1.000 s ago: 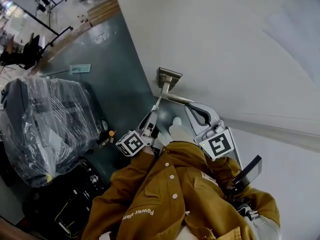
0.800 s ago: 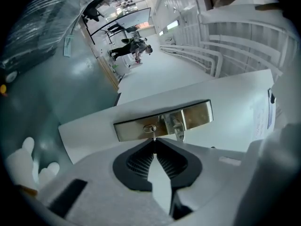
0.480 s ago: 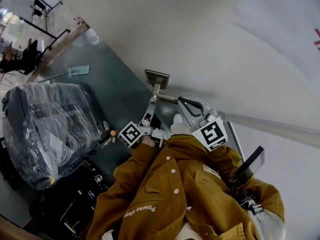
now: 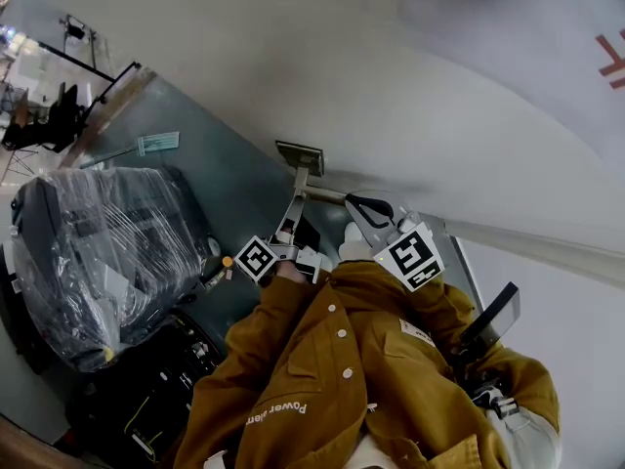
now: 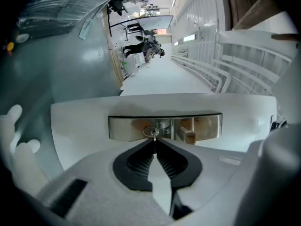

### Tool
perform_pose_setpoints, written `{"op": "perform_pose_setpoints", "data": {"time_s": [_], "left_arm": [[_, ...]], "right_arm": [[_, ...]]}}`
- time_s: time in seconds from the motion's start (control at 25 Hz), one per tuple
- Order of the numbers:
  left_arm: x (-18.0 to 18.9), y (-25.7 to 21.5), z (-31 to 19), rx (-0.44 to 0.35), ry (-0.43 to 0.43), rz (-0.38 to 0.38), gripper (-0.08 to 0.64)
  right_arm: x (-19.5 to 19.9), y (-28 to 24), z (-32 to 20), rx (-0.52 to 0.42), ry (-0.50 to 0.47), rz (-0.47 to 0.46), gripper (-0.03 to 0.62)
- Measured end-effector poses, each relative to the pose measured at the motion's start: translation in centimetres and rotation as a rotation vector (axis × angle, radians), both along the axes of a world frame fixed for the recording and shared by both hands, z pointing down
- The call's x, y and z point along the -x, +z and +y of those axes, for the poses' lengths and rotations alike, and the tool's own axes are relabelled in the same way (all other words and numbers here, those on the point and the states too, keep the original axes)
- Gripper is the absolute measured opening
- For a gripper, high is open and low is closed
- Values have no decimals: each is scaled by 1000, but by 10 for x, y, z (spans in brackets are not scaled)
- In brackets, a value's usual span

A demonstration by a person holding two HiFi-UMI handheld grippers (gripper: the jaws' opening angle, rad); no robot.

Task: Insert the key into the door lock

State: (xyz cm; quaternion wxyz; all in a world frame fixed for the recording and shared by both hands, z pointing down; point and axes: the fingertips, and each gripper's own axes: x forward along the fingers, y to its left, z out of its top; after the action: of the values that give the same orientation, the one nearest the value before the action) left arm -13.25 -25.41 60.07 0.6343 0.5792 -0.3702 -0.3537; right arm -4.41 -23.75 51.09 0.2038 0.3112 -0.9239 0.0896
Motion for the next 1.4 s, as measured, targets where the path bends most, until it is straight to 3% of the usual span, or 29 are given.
{"op": "perform_pose_setpoints", "data": {"time_s": [0.2,0.36,0.52,0.68,0.8,0.88,1.04,1.12,1.24,1.32,1.4], "left_arm": [[-5,6,-10,-28,43,-6,29],[-14,9,-29,-16,85,20,31],[-23,1,-50,-36,121,80,37],[-25,-1,-62,-82,143,11,43],[-25,-1,-66,-109,174,-63,117],[-19,6,-59,-111,210,-167,129],[-1,6,-28,-150,272,-493,127],[3,-19,-13,-237,294,-642,98],[-8,-73,7,-393,327,-710,67],[-19,-106,17,-503,344,-831,9],[-27,-128,24,-582,362,-960,3]], "right_arm": [[14,7,11,53,-66,-46,6],[21,14,18,23,-111,45,6],[22,3,13,50,-119,-20,6],[21,4,14,46,-107,-16,6],[19,6,12,40,-88,-18,6],[16,6,9,36,-61,-31,6],[2,-2,-1,40,18,-104,6],[-4,-10,-6,47,56,-162,6],[-9,-16,-10,70,100,-234,6],[-10,-17,-11,73,118,-250,5],[-10,-19,-12,57,126,-239,5]]}}
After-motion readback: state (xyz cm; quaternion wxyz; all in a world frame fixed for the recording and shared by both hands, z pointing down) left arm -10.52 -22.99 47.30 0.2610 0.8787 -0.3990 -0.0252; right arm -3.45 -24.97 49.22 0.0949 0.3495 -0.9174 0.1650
